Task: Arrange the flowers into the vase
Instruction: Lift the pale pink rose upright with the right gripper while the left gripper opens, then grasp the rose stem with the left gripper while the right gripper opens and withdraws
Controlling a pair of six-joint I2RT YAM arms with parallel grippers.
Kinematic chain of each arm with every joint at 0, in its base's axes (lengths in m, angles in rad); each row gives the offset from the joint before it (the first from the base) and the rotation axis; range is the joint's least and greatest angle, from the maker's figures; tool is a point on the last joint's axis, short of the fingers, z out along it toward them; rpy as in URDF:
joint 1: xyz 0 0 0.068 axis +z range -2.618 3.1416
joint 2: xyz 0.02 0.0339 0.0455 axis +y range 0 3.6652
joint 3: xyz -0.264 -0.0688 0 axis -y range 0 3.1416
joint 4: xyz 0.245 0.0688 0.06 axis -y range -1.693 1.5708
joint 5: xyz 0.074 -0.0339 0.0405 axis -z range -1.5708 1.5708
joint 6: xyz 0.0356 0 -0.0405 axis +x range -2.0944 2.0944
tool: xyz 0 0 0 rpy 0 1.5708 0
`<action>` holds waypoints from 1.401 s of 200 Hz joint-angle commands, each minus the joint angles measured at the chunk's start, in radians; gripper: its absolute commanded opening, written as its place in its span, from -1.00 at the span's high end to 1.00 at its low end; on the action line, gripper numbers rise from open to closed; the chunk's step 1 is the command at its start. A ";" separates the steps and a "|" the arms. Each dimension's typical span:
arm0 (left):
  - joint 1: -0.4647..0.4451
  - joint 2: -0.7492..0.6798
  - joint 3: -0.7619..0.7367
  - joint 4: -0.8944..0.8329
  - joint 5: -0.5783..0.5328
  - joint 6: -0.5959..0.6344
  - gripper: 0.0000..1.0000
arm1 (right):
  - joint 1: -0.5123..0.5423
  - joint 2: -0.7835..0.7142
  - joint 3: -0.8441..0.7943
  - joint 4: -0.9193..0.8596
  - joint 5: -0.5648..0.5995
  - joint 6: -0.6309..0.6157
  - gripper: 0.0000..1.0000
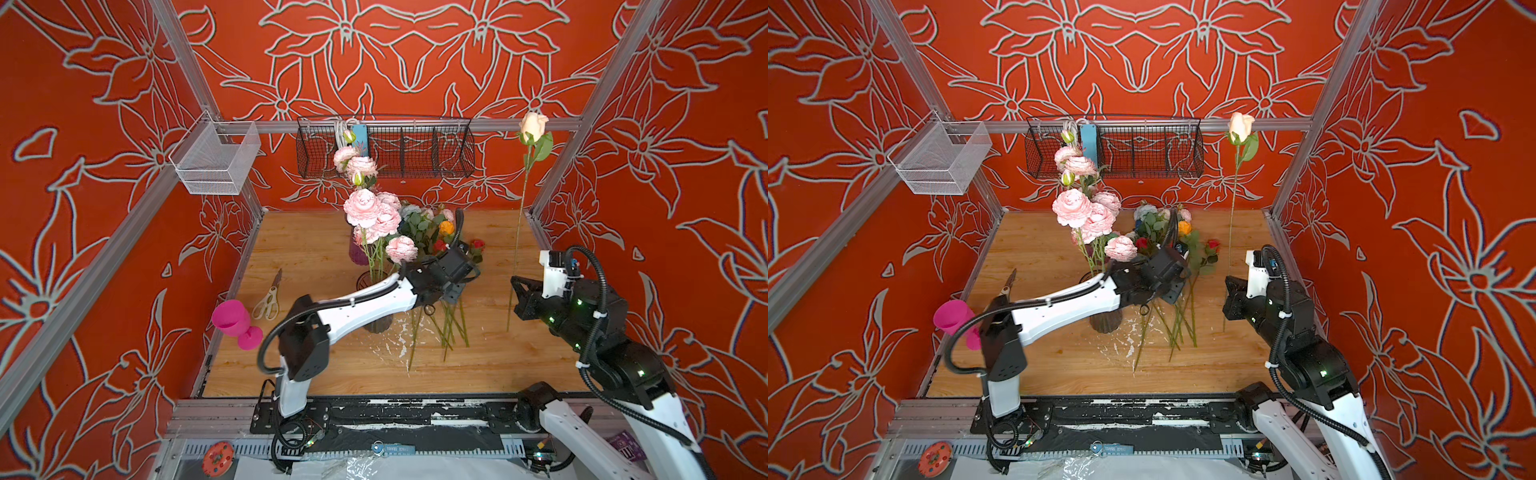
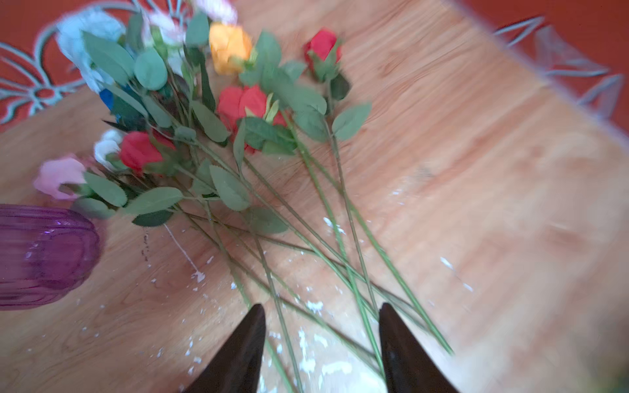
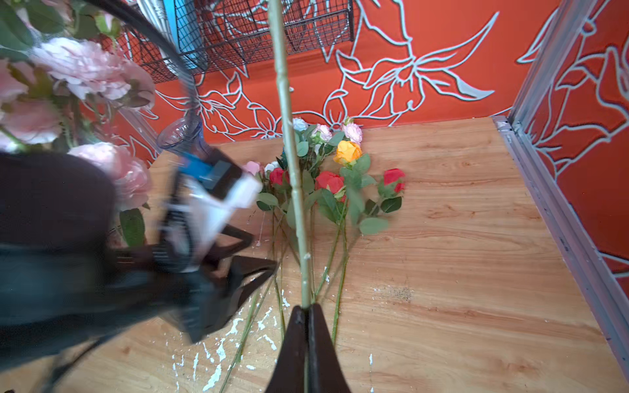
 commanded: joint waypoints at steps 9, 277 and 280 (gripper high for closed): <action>-0.022 -0.298 -0.122 0.132 0.181 0.066 -0.29 | 0.001 -0.048 -0.077 0.093 -0.156 0.015 1.00; 0.028 -0.210 -0.025 0.587 0.483 0.088 0.61 | 0.066 -0.112 -0.292 0.599 -0.585 0.240 1.00; 0.028 -0.210 -0.026 0.587 0.484 0.088 0.67 | 0.067 -0.112 -0.292 0.598 -0.585 0.238 1.00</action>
